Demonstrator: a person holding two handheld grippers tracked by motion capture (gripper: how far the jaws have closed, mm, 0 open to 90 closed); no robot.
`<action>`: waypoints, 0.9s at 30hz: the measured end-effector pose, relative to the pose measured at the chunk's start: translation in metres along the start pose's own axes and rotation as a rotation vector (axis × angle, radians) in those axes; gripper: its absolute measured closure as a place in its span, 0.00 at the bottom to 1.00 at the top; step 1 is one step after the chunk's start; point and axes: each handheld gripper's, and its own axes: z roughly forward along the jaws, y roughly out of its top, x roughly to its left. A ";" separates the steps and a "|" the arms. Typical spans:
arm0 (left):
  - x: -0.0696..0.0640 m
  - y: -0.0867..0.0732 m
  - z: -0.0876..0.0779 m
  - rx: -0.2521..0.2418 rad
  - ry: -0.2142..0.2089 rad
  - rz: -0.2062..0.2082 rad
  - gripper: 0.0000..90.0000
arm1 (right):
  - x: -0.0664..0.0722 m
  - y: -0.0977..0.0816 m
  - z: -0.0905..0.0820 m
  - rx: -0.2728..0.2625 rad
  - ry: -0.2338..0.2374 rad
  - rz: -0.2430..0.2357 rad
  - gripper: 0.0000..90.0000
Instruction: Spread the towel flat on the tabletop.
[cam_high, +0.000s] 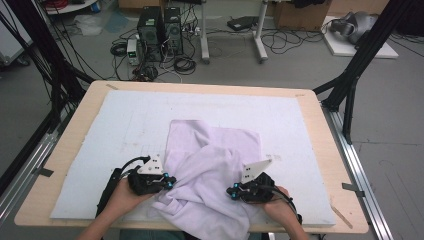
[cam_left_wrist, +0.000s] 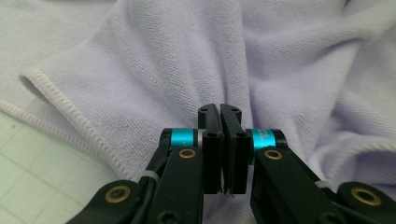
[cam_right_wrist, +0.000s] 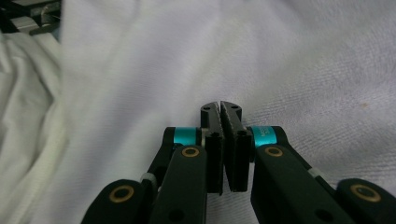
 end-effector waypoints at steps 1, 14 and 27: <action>-0.002 -0.002 -0.002 -0.002 -0.004 -0.005 0.97 | 0.005 0.000 0.000 -0.007 0.010 -0.002 0.98; -0.011 -0.005 -0.033 -0.084 0.008 -0.034 0.62 | 0.026 0.016 -0.033 -0.072 0.011 -0.052 0.80; 0.012 0.009 0.018 0.031 0.023 0.002 0.91 | -0.023 -0.006 -0.003 0.019 -0.143 0.053 0.93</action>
